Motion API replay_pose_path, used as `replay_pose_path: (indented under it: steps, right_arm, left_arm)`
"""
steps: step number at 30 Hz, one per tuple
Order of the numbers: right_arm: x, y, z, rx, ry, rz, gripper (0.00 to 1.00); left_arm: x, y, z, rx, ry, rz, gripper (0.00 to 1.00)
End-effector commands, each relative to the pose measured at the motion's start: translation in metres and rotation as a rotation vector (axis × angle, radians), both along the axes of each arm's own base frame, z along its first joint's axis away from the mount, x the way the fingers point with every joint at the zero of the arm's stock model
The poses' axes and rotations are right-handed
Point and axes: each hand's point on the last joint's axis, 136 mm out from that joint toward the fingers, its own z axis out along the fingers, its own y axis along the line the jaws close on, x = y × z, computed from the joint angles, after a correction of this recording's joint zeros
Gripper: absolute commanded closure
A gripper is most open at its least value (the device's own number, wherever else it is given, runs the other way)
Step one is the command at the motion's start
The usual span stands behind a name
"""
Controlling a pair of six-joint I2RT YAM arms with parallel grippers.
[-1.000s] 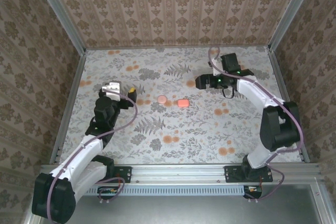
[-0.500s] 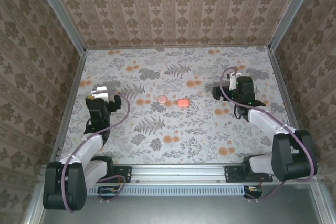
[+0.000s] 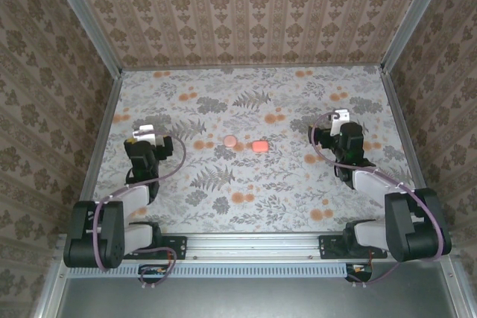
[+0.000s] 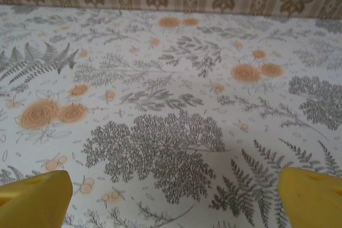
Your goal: Insert the wireless bluetooth earbuds into the charging case
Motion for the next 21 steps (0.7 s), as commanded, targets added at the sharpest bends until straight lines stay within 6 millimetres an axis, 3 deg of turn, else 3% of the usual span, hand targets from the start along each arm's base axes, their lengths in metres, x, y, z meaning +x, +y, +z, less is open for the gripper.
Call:
replay_pose_path:
  steps: [1, 7, 21]
  right_arm:
    - [0.007, -0.003, 0.014, -0.023, -0.091, -0.003, 0.0]
    - [0.007, -0.002, 0.003, -0.019, -0.091, 0.002, 0.0]
    - [0.016, -0.004, -0.031, -0.013, -0.058, 0.004, 0.0]
  left_arm:
    - [0.007, 0.001, 0.014, 0.0, -0.079, -0.003, 0.0]
    - [0.014, 0.003, 0.013, 0.034, -0.097, 0.006, 0.0]
    - [0.041, 0.0, -0.017, 0.063, -0.018, -0.003, 0.0]
